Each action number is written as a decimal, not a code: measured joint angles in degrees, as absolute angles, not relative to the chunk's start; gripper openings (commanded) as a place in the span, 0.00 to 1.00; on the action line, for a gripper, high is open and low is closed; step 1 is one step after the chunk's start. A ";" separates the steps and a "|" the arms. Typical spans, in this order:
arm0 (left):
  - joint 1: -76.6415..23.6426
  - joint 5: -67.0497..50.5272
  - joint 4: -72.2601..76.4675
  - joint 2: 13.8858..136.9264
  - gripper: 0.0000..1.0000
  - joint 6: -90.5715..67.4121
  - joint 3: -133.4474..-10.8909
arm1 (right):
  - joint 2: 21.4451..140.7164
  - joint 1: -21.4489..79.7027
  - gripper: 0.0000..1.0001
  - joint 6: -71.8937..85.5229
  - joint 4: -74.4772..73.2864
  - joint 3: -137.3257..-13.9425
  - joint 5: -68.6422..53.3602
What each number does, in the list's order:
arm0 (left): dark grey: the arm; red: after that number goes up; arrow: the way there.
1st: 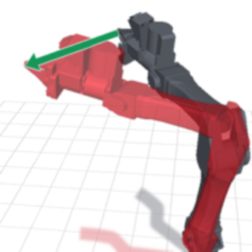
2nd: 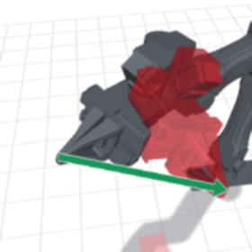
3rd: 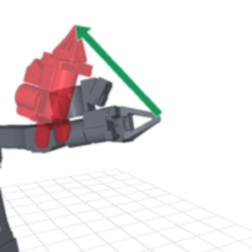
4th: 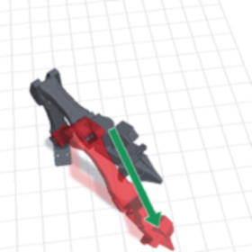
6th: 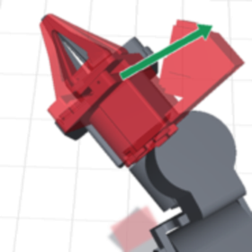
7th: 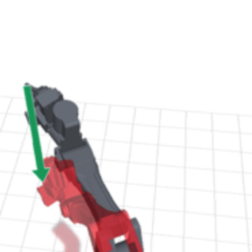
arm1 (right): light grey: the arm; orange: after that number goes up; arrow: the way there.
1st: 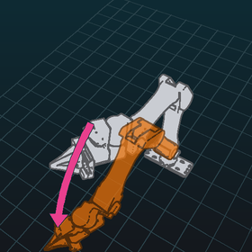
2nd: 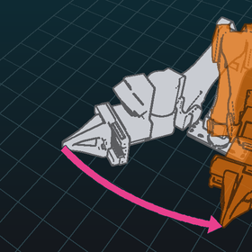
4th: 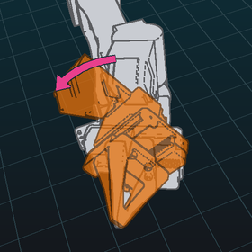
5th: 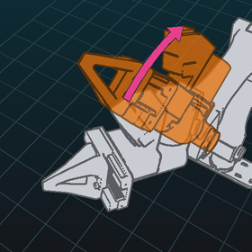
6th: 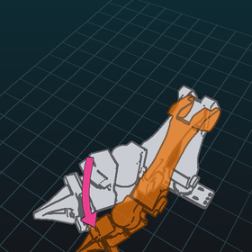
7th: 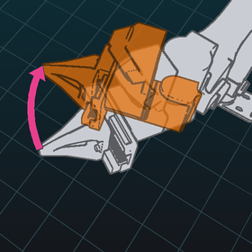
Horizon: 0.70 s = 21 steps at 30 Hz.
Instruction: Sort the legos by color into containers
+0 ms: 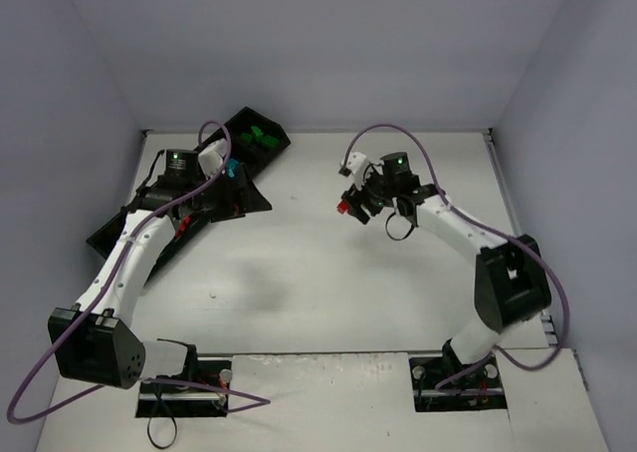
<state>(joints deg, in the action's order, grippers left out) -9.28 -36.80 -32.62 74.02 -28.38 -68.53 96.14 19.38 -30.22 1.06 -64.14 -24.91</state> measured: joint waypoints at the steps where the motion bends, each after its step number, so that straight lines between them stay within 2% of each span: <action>1: -9.54 -37.95 -32.62 74.24 0.84 -28.67 -68.86 | 93.80 21.61 0.00 -30.20 2.11 -63.40 -25.32; 6: -12.60 -41.01 -32.67 75.42 0.84 -30.24 -71.26 | 85.27 33.17 0.00 -30.09 5.82 -61.52 -24.80; 11: -17.26 -41.43 -33.04 77.21 0.84 -30.74 -75.20 | 83.44 40.97 0.00 -30.06 6.63 -60.80 -23.35; 17: -20.64 -39.51 -35.55 79.22 0.83 -30.68 -77.45 | 82.24 42.87 0.00 -30.11 6.55 -60.40 -21.61; 21: -20.71 -38.24 -37.78 80.36 0.74 -30.57 -77.47 | 80.44 42.92 0.01 -30.22 6.57 -60.38 -21.17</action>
